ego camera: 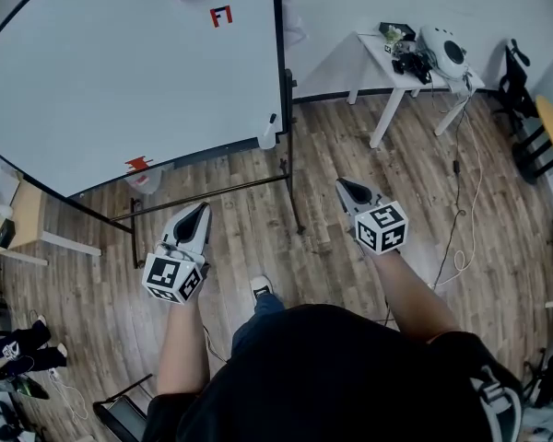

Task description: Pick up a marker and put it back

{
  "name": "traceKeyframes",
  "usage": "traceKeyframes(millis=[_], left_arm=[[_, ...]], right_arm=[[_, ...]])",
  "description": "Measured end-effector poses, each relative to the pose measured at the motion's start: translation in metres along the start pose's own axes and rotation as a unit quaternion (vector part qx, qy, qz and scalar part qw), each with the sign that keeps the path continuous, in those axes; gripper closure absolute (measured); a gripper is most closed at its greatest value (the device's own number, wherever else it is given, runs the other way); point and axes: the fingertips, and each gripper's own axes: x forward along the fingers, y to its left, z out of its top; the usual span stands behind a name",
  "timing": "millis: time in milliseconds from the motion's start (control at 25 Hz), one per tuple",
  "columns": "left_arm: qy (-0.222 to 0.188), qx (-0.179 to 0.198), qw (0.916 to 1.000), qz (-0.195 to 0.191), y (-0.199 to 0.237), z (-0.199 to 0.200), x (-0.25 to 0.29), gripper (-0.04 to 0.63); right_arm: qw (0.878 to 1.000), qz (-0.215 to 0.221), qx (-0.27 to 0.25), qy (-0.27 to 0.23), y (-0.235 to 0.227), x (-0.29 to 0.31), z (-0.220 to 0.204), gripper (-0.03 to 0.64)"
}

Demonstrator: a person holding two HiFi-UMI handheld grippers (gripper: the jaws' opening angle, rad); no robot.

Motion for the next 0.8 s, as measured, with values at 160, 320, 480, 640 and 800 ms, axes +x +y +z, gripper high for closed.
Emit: traceKeyframes(millis=[160, 320, 480, 640, 800], left_arm=[[-0.002, 0.002, 1.0, -0.003, 0.026, -0.001, 0.013, 0.583], [0.0, -0.004, 0.9999, -0.01, 0.055, -0.005, 0.028, 0.583], [0.003, -0.006, 0.9998, -0.019, 0.078, -0.01, 0.042, 0.583], [0.001, -0.01, 0.9996, -0.028, 0.101, -0.012, 0.055, 0.583], [-0.001, -0.01, 0.9994, -0.033, 0.128, -0.013, 0.066, 0.583]], right_arm=[[1.0, -0.005, 0.002, 0.005, -0.002, 0.025, 0.005, 0.62], [1.0, -0.007, 0.002, 0.008, -0.002, 0.053, 0.013, 0.62], [1.0, -0.013, 0.003, 0.009, -0.001, 0.077, 0.021, 0.62], [1.0, -0.022, 0.003, 0.016, -0.001, 0.097, 0.026, 0.62], [0.999, -0.032, 0.005, 0.021, -0.003, 0.12, 0.032, 0.62]])
